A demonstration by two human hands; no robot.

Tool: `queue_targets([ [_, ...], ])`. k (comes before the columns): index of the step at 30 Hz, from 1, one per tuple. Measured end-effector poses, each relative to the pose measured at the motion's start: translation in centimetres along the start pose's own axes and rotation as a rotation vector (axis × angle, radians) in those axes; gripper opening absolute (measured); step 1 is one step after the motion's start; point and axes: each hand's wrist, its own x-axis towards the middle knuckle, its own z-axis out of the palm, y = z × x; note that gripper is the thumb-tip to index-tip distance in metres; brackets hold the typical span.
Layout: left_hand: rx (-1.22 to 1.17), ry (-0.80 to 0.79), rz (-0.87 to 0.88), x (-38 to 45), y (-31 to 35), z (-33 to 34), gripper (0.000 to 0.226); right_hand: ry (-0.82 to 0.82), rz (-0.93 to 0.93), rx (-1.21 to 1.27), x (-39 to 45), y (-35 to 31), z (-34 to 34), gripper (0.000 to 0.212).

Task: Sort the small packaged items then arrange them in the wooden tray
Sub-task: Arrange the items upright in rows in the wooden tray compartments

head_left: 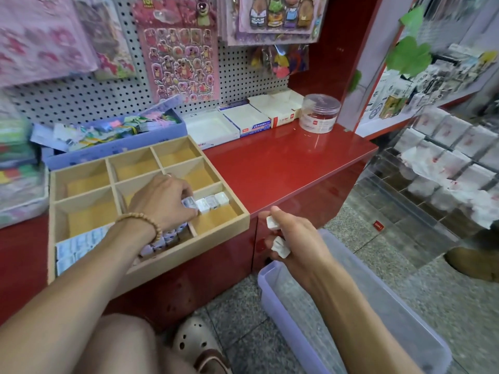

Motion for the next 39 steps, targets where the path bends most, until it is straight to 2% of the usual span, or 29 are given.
queue_targets([
  [5,0.057,-0.052,0.022,0.7,0.6,0.6,0.018,0.019,-0.091,-0.038,1.1,-0.4,0.9,0.008],
  [11,0.136,-0.047,0.016,0.7,1.2,0.6,0.03,0.017,-0.099,-0.04,1.6,-0.8,1.2,0.004],
  [15,0.115,-0.043,-0.006,0.6,0.9,0.4,0.014,0.022,-0.093,0.009,1.6,-0.7,1.3,0.012],
  [20,0.139,-0.038,-0.007,1.0,1.2,0.7,0.006,0.017,-0.086,0.017,1.6,-0.2,1.4,0.013],
  [26,0.121,-0.003,0.033,0.9,0.9,1.0,0.019,0.021,-0.088,0.009,1.6,0.0,1.6,0.012],
  [28,0.031,0.078,0.089,0.5,1.3,0.5,0.025,0.027,-0.103,0.007,1.6,-0.1,1.9,0.013],
  [32,-0.431,0.109,0.298,-1.6,4.0,-1.1,0.034,0.058,-0.146,0.027,1.5,-0.3,2.8,0.013],
  [37,-0.499,0.272,0.355,-2.8,5.7,-0.1,0.02,0.077,-0.188,0.084,1.0,-0.3,3.7,0.013],
  [39,-0.522,0.278,0.333,-2.8,5.6,0.2,0.024,0.085,-0.176,0.108,1.1,-0.3,3.7,0.012],
])
